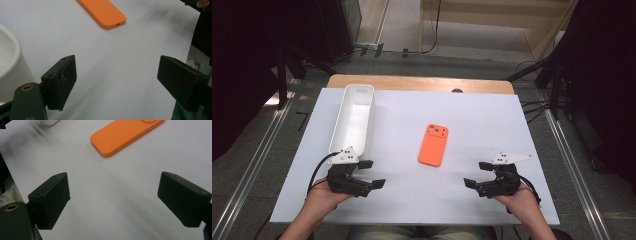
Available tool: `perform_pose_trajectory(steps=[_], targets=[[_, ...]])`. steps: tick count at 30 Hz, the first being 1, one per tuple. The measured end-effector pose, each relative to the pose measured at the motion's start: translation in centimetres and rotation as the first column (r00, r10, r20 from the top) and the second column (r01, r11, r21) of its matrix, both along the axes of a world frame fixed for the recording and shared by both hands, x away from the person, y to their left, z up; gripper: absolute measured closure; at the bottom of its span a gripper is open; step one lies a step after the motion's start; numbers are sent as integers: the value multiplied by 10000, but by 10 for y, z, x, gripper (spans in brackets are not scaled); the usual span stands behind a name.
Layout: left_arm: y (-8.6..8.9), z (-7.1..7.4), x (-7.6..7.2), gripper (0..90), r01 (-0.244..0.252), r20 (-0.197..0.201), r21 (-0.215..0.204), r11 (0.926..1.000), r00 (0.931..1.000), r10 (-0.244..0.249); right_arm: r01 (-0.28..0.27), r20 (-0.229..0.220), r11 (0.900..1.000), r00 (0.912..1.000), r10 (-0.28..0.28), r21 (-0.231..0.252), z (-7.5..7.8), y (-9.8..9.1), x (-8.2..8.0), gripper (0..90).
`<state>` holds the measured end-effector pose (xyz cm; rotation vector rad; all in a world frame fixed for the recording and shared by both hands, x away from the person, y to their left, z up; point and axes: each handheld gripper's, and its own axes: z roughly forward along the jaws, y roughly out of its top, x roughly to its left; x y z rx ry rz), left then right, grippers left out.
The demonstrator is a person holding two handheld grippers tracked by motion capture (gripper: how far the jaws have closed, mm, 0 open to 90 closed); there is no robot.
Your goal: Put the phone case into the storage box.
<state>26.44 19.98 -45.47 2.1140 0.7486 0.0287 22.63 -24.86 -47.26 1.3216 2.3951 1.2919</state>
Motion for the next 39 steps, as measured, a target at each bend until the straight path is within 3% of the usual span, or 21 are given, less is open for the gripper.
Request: perform_pose_trajectory(steps=[6,16,22,26,33,39], targets=[[7,-1,-3,155,-87,-100,-56,9999,9999,87,-26,-49,10000,10000,26,3,0,1,0,96],[2,3,-3,155,-145,-213,-307,9994,9997,139,-51,-93,10000,9999,51,-14,0,1,0,96],[-4,13,-1,155,-413,-220,-658,9970,9990,399,-135,-56,9999,9999,135,-28,-1,1,1,96],[-9,18,3,154,-672,-110,-652,9956,9977,667,-188,-42,9998,9998,188,52,0,1,0,96],[-19,27,10,154,-545,-136,-616,9966,9985,537,-239,-33,9997,9997,239,85,-1,1,0,96],[-31,32,17,145,-473,-386,-590,9971,9982,450,-243,-49,9997,9997,243,56,-1,1,0,96]])
